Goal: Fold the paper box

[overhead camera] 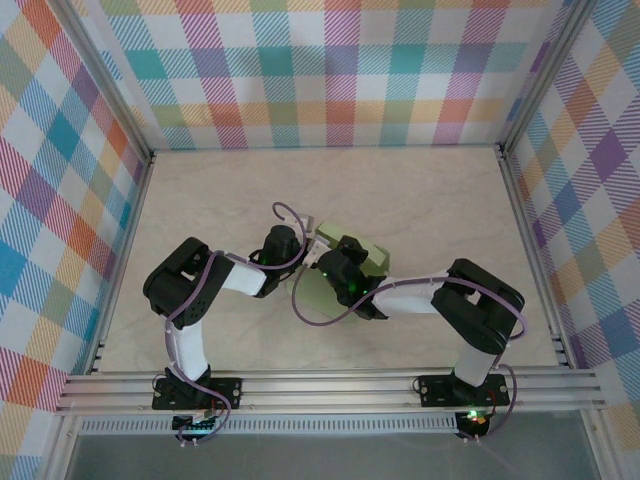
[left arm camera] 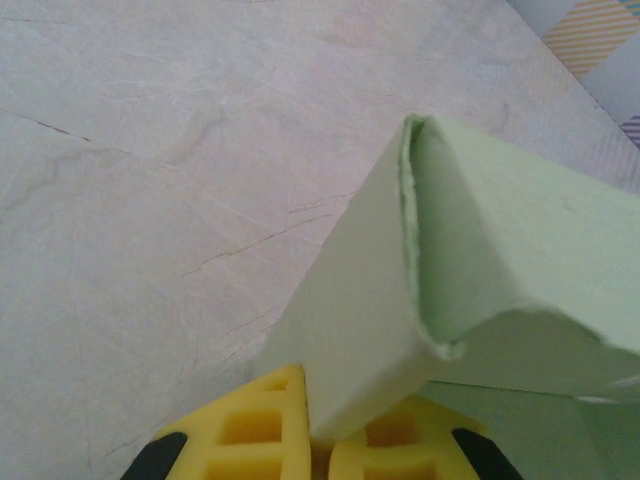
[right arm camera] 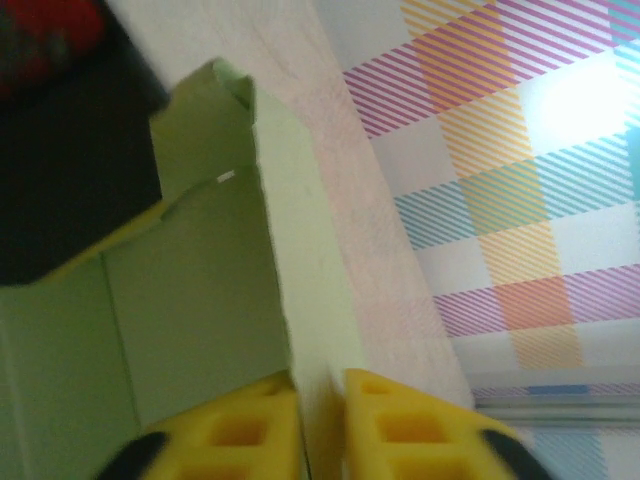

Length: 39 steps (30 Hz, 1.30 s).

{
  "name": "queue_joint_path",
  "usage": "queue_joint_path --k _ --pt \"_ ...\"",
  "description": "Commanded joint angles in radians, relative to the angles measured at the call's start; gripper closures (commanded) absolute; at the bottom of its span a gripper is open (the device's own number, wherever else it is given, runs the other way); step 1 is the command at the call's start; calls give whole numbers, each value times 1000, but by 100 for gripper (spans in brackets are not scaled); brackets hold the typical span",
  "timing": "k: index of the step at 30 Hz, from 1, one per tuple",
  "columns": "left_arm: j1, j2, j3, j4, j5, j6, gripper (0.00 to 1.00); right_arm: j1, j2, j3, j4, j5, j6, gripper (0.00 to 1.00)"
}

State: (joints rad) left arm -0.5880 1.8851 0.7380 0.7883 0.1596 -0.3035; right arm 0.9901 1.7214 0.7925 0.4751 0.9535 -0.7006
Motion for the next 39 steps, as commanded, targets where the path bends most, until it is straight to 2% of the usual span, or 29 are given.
queue_joint_path --k 1,4,7,9,16,21,24,28,32,39 --pt "-32 2 19 -62 19 37 100 25 -41 14 -131 -114 138 65" --pt "-33 -8 17 -86 -8 89 100 13 -106 11 -219 -174 241 49" --pt "-29 -6 11 -86 -20 124 100 -10 -188 2 -312 -238 331 40" --pt "-26 -2 8 -84 -22 139 100 -35 -251 2 -390 -333 383 36" --pt "-16 -4 16 -98 -29 179 100 -151 -404 25 -524 -603 571 32" --pt "-16 -24 27 -133 -31 261 100 -316 -459 108 -582 -852 902 32" --pt "-16 -27 44 -164 -33 316 97 -411 -398 221 -682 -921 1070 32" --pt "-18 -15 55 -178 -34 382 97 -510 -231 375 -776 -1122 1201 32" --pt "-18 -6 64 -193 -44 409 95 -530 -54 510 -843 -1266 1218 32" --pt "-19 18 59 -170 -51 420 93 -531 124 573 -796 -1395 1226 33"
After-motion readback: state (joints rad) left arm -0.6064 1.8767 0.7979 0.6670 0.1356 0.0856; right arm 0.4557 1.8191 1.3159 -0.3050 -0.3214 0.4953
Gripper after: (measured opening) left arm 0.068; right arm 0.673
